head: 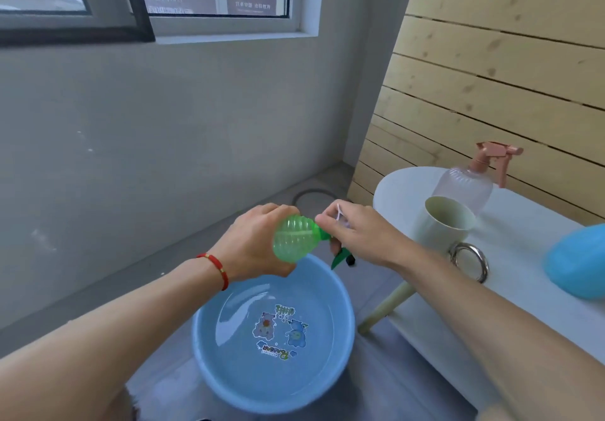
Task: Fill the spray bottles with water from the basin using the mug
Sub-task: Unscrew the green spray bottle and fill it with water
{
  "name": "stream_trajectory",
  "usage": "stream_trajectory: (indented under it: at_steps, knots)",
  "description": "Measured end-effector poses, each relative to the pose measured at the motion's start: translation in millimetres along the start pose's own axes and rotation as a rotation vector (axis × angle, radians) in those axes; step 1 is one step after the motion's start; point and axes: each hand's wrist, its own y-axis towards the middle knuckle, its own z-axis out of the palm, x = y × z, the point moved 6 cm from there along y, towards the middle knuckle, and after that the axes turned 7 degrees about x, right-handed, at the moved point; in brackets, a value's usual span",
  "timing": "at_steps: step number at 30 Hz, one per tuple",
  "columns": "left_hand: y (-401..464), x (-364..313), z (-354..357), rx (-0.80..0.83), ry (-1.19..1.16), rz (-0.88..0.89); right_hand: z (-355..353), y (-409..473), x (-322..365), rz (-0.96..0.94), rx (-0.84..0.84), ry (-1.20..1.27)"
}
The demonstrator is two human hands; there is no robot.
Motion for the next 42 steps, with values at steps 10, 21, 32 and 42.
stream_trajectory:
  at_steps: [10, 21, 32, 42]
  knots:
    - [6.7, -1.7, 1.4, -0.001, 0.012, 0.050, 1.5, -2.5, -2.6, -0.047, -0.002, -0.091]
    - [9.6, -20.4, 10.8, 0.000, -0.090, 0.123, -35.5, -44.0, -1.8, -0.132, -0.150, -0.264]
    - [20.9, -92.0, 51.3, 0.117, -0.153, 0.304, -106.3, -204.2, -75.9, 0.196, -0.341, -0.144]
    - [30.1, -119.8, 70.8, 0.146, -0.142, 0.351, -131.9, -306.6, -147.7, 0.454, -0.494, -0.057]
